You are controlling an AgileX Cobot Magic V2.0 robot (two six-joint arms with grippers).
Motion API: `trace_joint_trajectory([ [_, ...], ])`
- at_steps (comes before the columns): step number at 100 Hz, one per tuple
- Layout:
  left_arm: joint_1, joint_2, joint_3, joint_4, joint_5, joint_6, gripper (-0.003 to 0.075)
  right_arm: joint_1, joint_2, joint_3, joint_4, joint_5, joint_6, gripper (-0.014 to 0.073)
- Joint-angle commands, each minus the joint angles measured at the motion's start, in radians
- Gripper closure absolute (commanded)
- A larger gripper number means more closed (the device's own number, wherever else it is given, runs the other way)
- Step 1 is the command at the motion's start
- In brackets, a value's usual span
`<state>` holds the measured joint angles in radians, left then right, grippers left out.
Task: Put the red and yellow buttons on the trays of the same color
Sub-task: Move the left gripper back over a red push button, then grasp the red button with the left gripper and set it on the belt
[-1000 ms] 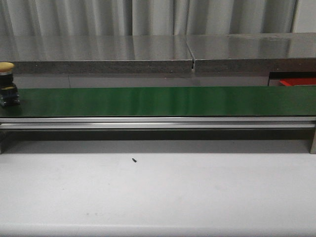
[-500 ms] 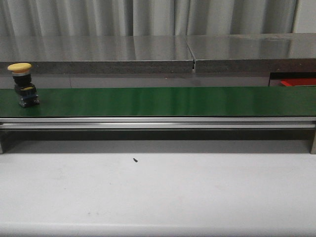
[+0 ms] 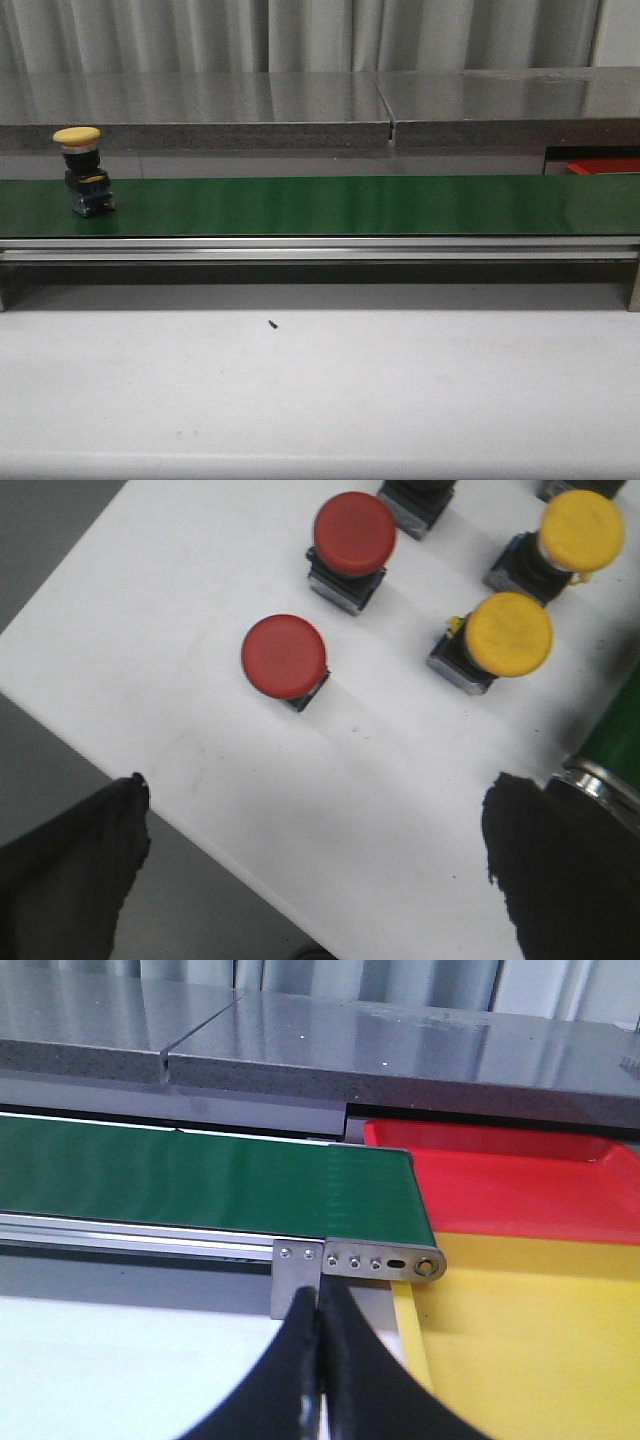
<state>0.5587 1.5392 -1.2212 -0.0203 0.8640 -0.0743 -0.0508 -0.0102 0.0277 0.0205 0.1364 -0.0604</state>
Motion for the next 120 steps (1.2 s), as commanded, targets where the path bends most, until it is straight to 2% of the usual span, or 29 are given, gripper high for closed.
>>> trace_joint_trajectory([
  [1,0.016,0.001,-0.019,0.000,-0.070,-0.021,0.0092,-0.002,-0.017,-0.001,-0.006,-0.085,0.001,0.0692],
  [35,0.022,0.159,-0.019,-0.015,-0.122,-0.023,0.0092,-0.002,-0.017,-0.001,-0.006,-0.085,0.001,0.0692],
  [59,0.022,0.226,-0.028,-0.015,-0.226,-0.023,0.0092,-0.002,-0.017,-0.001,-0.006,-0.085,0.001,0.0692],
  [92,0.022,0.326,-0.109,-0.015,-0.218,-0.023,0.0108,-0.002,-0.017,-0.001,-0.006,-0.085,0.001,0.0692],
  [101,0.022,0.329,-0.109,-0.017,-0.222,-0.023,0.0215,-0.002,-0.017,-0.001,-0.006,-0.085,0.001,0.0692],
  [120,0.022,0.327,-0.109,-0.017,-0.216,-0.024,0.0644,-0.002,-0.017,-0.001,-0.006,-0.085,0.001,0.0692],
])
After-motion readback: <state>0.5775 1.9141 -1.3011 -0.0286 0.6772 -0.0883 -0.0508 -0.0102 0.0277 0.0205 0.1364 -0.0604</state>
